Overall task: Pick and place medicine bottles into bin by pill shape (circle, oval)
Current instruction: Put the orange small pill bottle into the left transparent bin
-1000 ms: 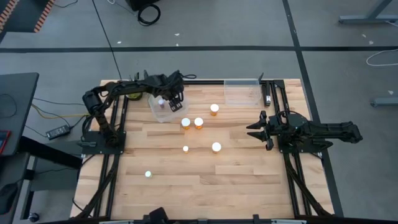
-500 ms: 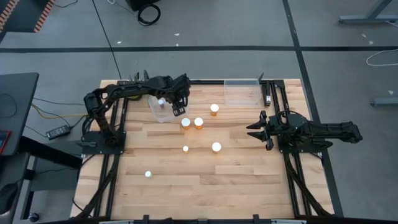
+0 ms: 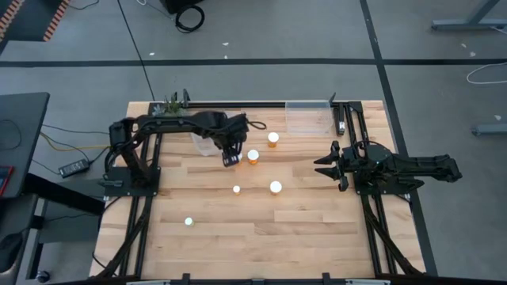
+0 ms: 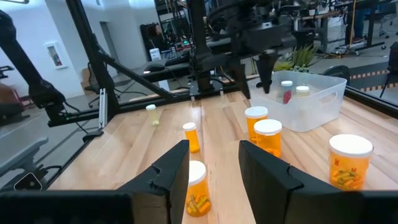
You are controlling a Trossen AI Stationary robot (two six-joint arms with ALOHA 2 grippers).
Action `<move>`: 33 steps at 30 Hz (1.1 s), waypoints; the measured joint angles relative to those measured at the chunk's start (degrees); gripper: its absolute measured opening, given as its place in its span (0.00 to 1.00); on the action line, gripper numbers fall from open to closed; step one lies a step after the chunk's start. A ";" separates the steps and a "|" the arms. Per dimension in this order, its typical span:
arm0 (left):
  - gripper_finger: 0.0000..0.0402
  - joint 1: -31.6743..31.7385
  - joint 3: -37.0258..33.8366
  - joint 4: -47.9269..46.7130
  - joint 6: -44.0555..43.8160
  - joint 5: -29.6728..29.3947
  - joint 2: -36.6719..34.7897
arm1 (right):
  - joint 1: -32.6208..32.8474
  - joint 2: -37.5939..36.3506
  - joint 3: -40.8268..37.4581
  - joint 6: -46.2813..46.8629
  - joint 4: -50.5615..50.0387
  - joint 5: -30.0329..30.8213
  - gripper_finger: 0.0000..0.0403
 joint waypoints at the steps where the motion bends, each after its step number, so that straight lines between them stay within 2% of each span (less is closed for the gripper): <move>1: 0.50 -0.64 0.00 0.16 -0.18 0.02 0.00 | 0.01 0.00 0.00 0.00 0.00 0.00 0.36; 12: 0.49 -8.00 0.00 2.29 -5.09 0.11 0.09 | 0.01 0.01 0.00 0.00 0.00 0.00 0.36; 20: 0.53 -13.23 0.00 2.83 -9.87 0.16 0.11 | 0.02 0.00 0.00 0.00 0.00 0.00 0.36; 33: 0.57 -20.50 -0.02 10.42 -15.11 0.09 0.22 | 0.00 0.00 0.00 0.00 0.00 0.00 0.36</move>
